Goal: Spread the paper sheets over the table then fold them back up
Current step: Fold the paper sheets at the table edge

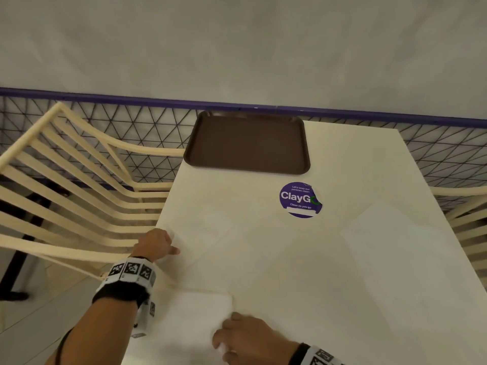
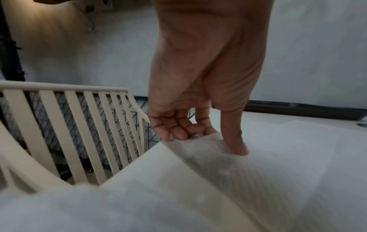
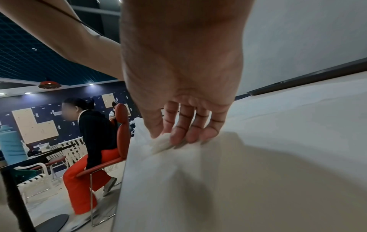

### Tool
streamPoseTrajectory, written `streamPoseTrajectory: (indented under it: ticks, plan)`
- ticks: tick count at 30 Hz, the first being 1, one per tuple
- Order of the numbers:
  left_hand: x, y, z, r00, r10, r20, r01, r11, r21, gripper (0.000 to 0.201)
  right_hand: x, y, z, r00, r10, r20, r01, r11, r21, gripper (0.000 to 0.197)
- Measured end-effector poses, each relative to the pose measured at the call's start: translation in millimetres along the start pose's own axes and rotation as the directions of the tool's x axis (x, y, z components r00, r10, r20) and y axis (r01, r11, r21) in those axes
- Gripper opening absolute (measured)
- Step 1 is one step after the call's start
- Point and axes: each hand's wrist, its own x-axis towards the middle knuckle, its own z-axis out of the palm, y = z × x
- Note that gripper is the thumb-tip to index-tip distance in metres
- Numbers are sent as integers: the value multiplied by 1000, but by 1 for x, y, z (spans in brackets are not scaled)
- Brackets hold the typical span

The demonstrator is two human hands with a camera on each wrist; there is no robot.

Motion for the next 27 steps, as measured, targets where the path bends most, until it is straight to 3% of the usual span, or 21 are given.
streamPoseTrajectory:
  ticks: [2,7,11,13,16,19,21,24,25,27]
  plan:
    - [-4,4,-3,999,15,-38,-17,998,-64,24,-4,3,-1,1000,-20,-4,20,1000,-10,34]
    - [-36,33,-21,970,78,-230,-156,927,-342,24,-9,10,-12,1000,-28,6,28,999,19,32]
    - [-74,70,-42,907,175,-382,-345,830,-438,37,-14,16,-42,990,96,-101,-92,995,45,34]
    - [-91,89,-49,867,200,-456,-427,769,-475,34,-17,17,-65,943,180,-279,-158,982,99,41]
    - [-117,120,-48,837,253,-485,-498,719,-485,25,-19,12,-101,794,288,-535,-164,950,267,76]
    - [-143,151,-40,808,345,-478,-573,650,-499,19,-20,3,-133,713,377,-591,-98,889,448,99]
    - [-155,167,-36,783,409,-469,-621,560,-548,17,-25,6,-146,644,400,-652,-38,868,494,82]
    - [-168,177,-36,755,458,-469,-643,379,-665,23,-49,18,-164,517,407,-753,58,861,505,24]
    - [-167,177,-37,735,450,-508,-674,400,-621,34,-60,23,-170,515,423,-746,97,836,540,17]
    - [-156,173,-34,737,424,-526,-674,514,-531,65,-84,33,-182,587,441,-679,172,751,637,21]
